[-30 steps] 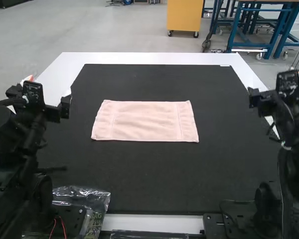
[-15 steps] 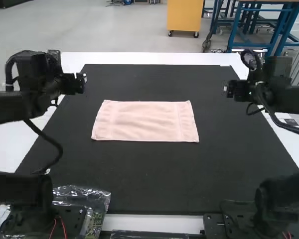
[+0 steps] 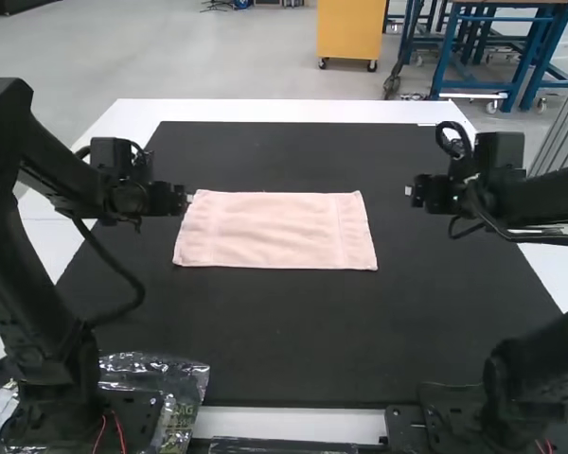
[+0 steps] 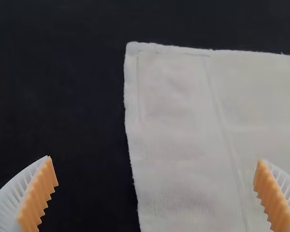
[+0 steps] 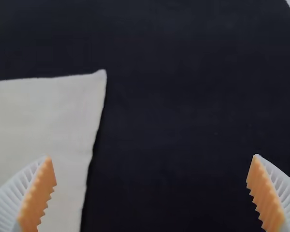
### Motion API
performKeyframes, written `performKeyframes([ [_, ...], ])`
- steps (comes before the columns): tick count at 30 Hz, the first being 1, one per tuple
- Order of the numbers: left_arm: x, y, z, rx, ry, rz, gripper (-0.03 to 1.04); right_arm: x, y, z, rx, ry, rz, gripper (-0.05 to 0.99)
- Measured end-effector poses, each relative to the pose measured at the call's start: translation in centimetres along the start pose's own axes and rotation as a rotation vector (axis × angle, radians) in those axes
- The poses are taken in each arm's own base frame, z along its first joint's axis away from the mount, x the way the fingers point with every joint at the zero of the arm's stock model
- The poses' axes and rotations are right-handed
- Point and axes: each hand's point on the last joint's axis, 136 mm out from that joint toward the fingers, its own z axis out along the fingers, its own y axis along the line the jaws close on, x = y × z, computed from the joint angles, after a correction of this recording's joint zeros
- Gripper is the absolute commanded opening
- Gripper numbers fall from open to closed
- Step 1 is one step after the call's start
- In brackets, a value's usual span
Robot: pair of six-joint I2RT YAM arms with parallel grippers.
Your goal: Fold the towel.
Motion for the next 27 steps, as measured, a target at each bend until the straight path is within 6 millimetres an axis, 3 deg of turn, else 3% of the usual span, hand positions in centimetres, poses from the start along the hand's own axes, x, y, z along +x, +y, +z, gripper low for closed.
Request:
performKeyframes([
  [7, 0.3, 1.2, 2.5, 0.007, -0.005, -0.011, 0.96, 3.2, 2.3, 3.7, -0.069, 0.085, -0.019, 0.91],
  [17, -0.1, 1.9, 6.1, 0.015, 0.006, 0.044, 0.95, 2.3, 4.4, 8.4, -0.127, 0.071, -0.027, 0.91],
  [27, 0.4, 2.4, 8.4, 0.016, 0.021, 0.115, 0.95, 3.8, 5.7, 13.2, -0.156, 0.104, -0.040, 0.91],
])
